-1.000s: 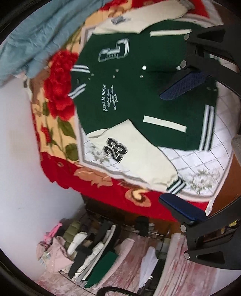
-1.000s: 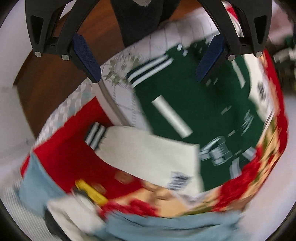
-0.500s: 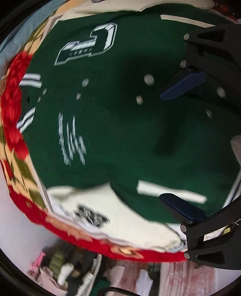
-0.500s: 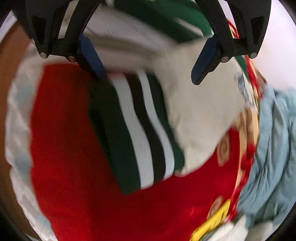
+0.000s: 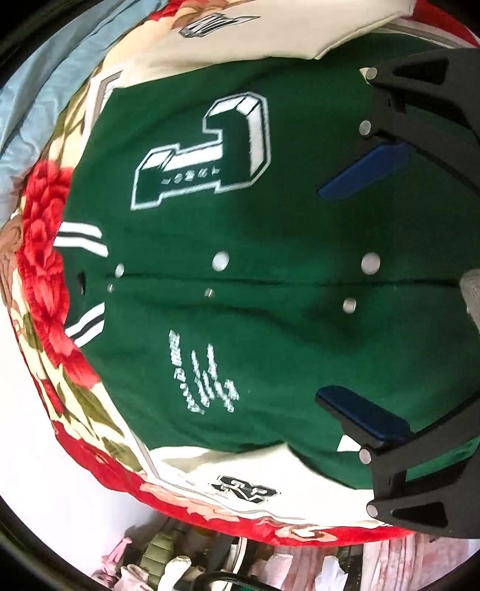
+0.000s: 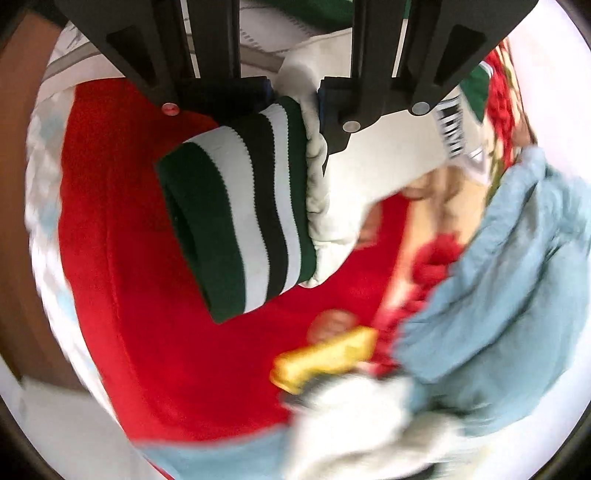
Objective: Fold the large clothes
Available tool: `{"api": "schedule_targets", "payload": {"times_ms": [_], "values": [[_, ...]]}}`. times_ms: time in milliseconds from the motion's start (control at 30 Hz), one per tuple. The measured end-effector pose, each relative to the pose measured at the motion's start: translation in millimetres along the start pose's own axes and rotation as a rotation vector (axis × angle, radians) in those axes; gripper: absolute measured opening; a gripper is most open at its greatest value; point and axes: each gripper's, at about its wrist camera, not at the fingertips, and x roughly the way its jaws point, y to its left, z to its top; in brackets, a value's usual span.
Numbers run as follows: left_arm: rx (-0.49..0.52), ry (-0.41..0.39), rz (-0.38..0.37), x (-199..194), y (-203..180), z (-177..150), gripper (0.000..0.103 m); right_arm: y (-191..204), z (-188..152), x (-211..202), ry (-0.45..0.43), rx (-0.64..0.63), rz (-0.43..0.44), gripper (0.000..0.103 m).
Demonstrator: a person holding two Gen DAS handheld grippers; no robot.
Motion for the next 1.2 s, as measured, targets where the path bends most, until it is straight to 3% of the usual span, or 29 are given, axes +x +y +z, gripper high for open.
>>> {"api": "schedule_targets", "payload": {"times_ms": [167, 300, 367, 467, 567, 733, 867, 967, 1033, 1100, 1200], "values": [[-0.054, 0.014, 0.04, 6, 42, 8, 0.103, 104, -10, -52, -0.044, -0.242, 0.131, 0.016], [-0.139, 0.029, 0.079, 12, 97, 12, 0.103, 224, -66, -73, 0.014, -0.522, 0.262, 0.016], [-0.187, 0.033, 0.102, 18, 128, 12, 0.103, 278, -112, -73, 0.072, -0.665, 0.312, 0.016], [-0.259, 0.048, 0.146, 31, 175, 7, 0.103, 348, -212, -60, 0.17, -0.902, 0.363, 0.016], [-0.325, 0.072, 0.175, 48, 217, -3, 0.103, 393, -340, -28, 0.285, -1.176, 0.361, 0.016], [-0.354, 0.106, 0.209, 76, 259, -26, 0.103, 401, -504, 11, 0.355, -1.524, 0.31, 0.016], [-0.384, 0.14, 0.215, 93, 281, -42, 0.103, 368, -563, 47, 0.468, -1.644, 0.202, 0.017], [-0.424, 0.164, 0.202, 94, 301, -55, 0.103, 357, -563, 60, 0.558, -1.62, 0.188, 0.025], [-0.473, 0.167, 0.175, 86, 322, -68, 0.103, 350, -549, 51, 0.597, -1.566, 0.241, 0.034], [-0.534, 0.185, 0.133, 77, 345, -89, 0.103, 343, -530, 39, 0.622, -1.509, 0.292, 0.062], [-0.657, 0.237, 0.055, 68, 375, -128, 0.103, 328, -505, 21, 0.692, -1.415, 0.347, 0.072]]}}
